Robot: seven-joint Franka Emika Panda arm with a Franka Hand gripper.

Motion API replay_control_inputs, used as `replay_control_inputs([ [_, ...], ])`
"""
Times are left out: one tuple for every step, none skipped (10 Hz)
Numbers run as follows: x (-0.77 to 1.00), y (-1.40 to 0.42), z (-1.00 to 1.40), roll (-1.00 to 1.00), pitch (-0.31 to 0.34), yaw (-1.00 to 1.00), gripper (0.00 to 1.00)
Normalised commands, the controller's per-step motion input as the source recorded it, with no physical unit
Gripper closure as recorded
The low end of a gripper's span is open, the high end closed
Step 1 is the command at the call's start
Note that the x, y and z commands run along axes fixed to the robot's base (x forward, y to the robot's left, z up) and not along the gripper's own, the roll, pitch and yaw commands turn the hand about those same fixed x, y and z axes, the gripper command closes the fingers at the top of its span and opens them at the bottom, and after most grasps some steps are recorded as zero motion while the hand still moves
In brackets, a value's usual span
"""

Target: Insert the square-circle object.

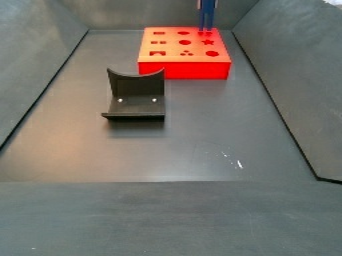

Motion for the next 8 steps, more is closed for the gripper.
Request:
replay_control_inputs([
  [0.02, -0.03, -0.13, 0.06, 0.000, 0.00, 1.00],
  [0.00, -0.02, -0.15, 0.07, 0.000, 0.00, 1.00],
  [0.03, -0.04, -0.11, 0.05, 0.000, 0.00, 1.00],
  [0.15, -0.04, -0.09, 0.02, 0.000, 0.00, 1.00],
  [0.22, -0.03, -0.11, 0.02, 0.000, 0.01, 1.00],
  [0.19, -0.01, -0.11, 0.03, 0.000, 0.01, 1.00],
  [0.15, -0.01, -0.13, 0.03, 0.000, 0.00, 1.00],
  [0.07, 0.00, -0.14, 0.05, 0.000, 0.00, 1.00],
])
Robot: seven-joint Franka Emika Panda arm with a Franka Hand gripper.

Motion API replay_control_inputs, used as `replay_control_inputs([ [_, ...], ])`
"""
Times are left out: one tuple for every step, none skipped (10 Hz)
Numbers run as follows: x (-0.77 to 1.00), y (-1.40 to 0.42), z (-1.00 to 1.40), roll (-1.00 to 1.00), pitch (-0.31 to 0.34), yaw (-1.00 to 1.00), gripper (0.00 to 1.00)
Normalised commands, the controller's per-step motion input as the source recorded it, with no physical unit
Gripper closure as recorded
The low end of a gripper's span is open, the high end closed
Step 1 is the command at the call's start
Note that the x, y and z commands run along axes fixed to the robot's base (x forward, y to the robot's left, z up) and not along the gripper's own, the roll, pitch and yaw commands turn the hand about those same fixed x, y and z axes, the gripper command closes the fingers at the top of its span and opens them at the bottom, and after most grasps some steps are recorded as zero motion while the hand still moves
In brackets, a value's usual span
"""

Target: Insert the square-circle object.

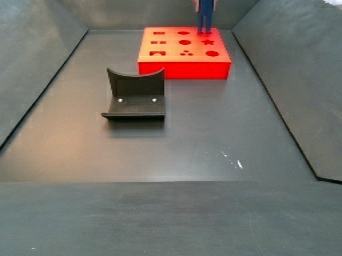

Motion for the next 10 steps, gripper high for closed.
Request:
replay_control_inputs([
  [0.00, 0.00, -0.17, 0.07, 0.000, 0.00, 1.00],
  [0.00, 0.00, -0.21, 0.09, 0.000, 0.00, 1.00],
  [-0.06, 0.00, -0.16, 0.04, 0.000, -0.01, 1.00],
  [0.00, 0.01, -0.03, 0.00, -0.007, 0.00, 1.00],
  [0.04, 0.07, -0.04, -0.02, 0.000, 0.00, 1.00],
  [0.06, 0.05, -0.06, 0.00, 0.000, 0.00, 1.00],
  [0.00, 0.11, -0.04, -0.01, 0.000, -0.03, 1.00],
  [-0.04, 0.13, -0.04, -0.01, 0.000, -0.15, 1.00],
  [-0.01, 0.06, -0.04, -0.01, 0.000, -0.10, 1.00],
  [-0.09, 0.00, -0.06, 0.00, -0.027, -0.03, 1.00],
])
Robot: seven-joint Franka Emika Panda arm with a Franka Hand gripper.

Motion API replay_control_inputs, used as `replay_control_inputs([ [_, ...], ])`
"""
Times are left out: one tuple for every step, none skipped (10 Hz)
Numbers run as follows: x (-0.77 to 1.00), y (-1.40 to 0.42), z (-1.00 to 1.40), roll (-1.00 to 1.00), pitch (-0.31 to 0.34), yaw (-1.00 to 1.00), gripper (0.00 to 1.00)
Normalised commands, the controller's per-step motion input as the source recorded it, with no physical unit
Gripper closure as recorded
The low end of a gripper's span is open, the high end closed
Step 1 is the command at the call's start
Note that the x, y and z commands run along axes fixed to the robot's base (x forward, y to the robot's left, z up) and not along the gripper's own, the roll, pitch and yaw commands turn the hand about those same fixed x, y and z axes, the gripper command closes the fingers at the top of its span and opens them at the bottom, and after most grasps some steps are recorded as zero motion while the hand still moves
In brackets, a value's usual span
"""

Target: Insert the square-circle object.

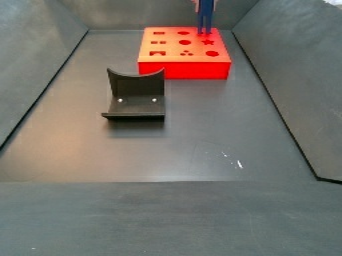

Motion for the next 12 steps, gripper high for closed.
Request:
replay_control_inputs([
  [-0.10, -0.03, -0.01, 0.00, -0.013, 0.00, 1.00],
  [0.00, -0.09, -0.03, 0.02, 0.000, 0.00, 1.00],
  [-0.05, 0.00, -0.09, 0.01, -0.016, -0.01, 1.00],
  [-0.12, 0.00, -0.10, 0.00, -0.031, -0.11, 1.00],
  [-0.03, -0.01, -0.08, 0.00, -0.031, -0.11, 1.00],
  [0.00, -0.01, -0.13, 0.00, -0.044, -0.17, 1.00],
  [0.00, -0.05, -0.12, 0.01, -0.027, -0.23, 1.00],
  [0.00, -0.02, -0.10, 0.00, -0.036, -0.24, 1.00],
  [0.00, 0.00, -0.07, 0.00, -0.023, -0.26, 1.00],
  [0.02, 0.00, -0.05, 0.00, -0.027, -0.19, 1.00],
  [0.00, 0.00, -0.07, 0.00, -0.039, -0.12, 1.00],
  [0.00, 0.00, -0.25, 0.00, -0.063, -0.07, 1.00],
])
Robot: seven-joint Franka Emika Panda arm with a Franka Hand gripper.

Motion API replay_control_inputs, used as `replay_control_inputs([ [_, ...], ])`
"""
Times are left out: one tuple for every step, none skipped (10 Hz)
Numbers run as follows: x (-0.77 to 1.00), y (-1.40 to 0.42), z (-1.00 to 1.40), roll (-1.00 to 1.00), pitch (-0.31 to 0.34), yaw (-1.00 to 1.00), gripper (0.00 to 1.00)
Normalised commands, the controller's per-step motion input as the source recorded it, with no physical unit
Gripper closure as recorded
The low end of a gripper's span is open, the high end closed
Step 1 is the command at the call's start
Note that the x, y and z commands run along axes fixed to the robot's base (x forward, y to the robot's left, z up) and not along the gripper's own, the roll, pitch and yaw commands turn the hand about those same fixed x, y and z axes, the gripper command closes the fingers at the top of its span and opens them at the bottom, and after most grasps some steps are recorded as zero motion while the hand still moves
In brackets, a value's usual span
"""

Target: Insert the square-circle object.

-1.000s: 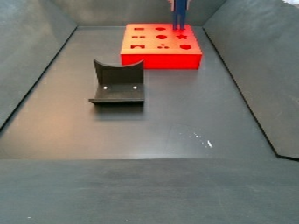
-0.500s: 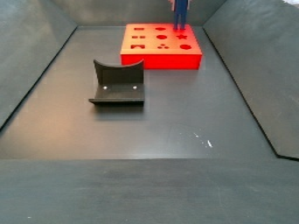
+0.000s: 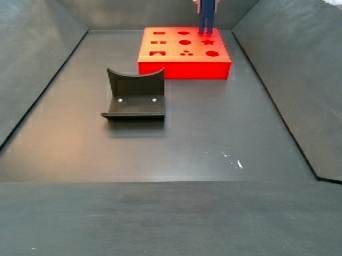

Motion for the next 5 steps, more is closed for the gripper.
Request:
replay_control_inputs([
  [0.05, -0.07, -0.61, 0.08, -0.121, -0.01, 1.00],
  [0.09, -0.11, -0.75, 0.22, -0.123, 0.00, 1.00],
  [0.14, -0.11, -0.77, 0.23, -0.089, 0.00, 1.00],
  [0.10, -0.03, -0.83, 0.19, -0.084, 0.03, 1.00],
  [0.00, 0.00, -0.79, 0.19, -0.080, 0.19, 1.00],
])
